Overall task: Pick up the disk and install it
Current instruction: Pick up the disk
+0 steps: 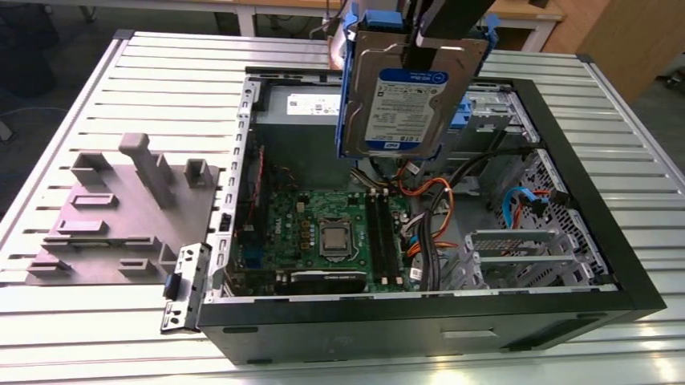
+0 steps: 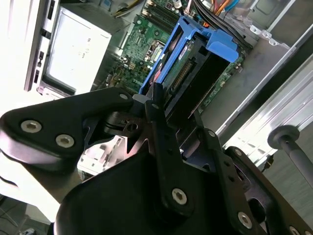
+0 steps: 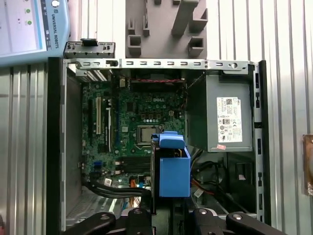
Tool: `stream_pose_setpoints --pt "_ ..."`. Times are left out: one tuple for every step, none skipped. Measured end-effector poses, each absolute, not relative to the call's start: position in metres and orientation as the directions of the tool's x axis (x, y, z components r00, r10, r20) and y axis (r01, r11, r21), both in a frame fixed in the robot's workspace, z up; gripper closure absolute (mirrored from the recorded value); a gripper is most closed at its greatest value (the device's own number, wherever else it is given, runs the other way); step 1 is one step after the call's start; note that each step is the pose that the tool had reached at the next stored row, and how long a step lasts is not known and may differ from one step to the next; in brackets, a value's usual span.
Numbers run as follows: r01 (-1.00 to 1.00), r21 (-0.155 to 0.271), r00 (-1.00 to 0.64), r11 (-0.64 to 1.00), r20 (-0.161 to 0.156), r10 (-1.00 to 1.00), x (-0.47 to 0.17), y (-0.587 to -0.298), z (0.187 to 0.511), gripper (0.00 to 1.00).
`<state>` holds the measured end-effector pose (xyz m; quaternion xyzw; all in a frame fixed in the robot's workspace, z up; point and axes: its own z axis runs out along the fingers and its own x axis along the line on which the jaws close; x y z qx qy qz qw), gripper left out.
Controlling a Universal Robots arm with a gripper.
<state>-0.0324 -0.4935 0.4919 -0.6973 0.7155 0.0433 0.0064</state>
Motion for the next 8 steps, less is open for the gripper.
stream_pose_setpoints --pt "-0.998 0.053 -0.028 0.024 -0.069 -0.997 -0.032 -0.495 0.492 0.65" --pt "-0.998 0.053 -0.027 0.024 -0.069 -0.997 -0.032 -0.497 0.492 0.65" --pt "-0.998 0.053 -0.028 0.024 -0.070 -0.997 -0.032 -0.498 0.492 0.65" --pt "-0.998 0.053 -0.028 0.024 -0.069 -0.997 -0.032 -0.500 0.492 0.65" --pt "-0.998 0.053 -0.028 0.024 -0.069 -0.997 -0.032 -0.501 0.492 0.65" --pt "-0.998 0.053 -0.028 0.024 -0.069 -0.997 -0.032 -0.503 0.492 0.65" --pt "-0.998 0.053 -0.027 0.024 -0.069 -0.997 -0.032 -0.504 0.492 0.65" --pt "-0.998 0.053 -0.028 0.024 -0.069 -0.997 -0.032 -0.506 0.492 0.65"
